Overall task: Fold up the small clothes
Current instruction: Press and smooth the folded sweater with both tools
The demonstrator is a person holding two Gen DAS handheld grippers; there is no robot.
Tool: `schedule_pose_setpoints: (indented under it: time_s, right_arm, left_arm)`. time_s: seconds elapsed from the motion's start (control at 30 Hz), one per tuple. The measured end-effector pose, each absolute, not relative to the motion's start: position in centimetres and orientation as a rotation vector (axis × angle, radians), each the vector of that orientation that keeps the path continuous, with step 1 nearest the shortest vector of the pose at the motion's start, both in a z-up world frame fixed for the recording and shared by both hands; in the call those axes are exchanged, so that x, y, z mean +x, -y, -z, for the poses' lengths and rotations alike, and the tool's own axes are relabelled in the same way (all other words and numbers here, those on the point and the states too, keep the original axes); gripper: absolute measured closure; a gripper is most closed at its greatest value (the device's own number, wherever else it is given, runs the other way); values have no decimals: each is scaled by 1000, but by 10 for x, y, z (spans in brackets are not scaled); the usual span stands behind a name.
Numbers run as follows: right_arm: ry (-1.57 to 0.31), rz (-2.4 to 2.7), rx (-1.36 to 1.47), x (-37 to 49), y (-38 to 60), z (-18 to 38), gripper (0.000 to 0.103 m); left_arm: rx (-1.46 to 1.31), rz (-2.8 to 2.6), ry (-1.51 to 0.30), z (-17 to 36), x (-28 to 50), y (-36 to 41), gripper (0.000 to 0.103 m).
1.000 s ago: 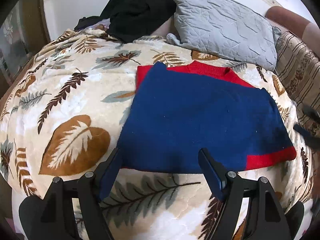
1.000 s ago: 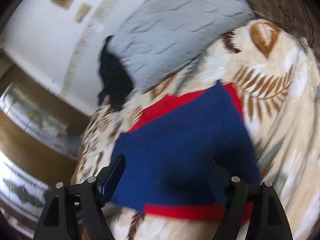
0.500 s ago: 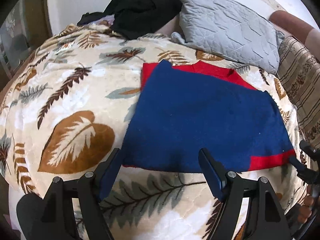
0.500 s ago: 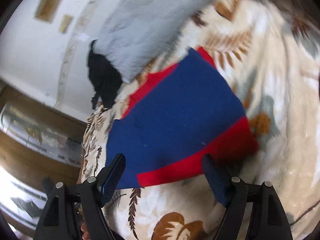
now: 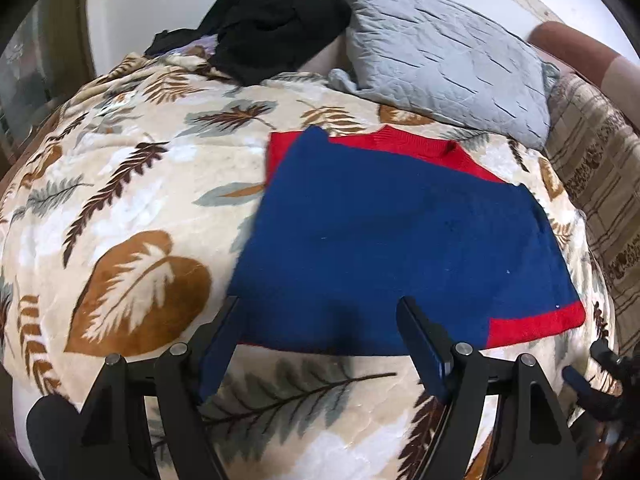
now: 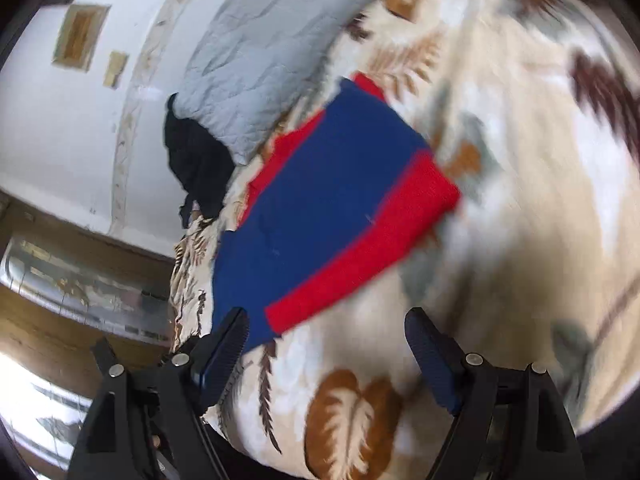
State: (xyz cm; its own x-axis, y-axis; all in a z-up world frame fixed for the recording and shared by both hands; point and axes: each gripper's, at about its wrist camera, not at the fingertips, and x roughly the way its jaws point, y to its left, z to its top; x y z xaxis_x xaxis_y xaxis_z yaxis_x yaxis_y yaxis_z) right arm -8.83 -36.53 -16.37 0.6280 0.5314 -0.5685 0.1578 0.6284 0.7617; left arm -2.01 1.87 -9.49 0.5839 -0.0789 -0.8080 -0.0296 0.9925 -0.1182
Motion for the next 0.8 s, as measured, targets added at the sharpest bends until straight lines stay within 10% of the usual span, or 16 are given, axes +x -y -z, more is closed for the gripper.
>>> schedule_pose_setpoints:
  time_s: [0.8]
  right_arm:
    - [-883, -208, 965, -74, 361, 159, 20]
  left_arm:
    - [-175, 20, -919, 96, -32, -43, 25]
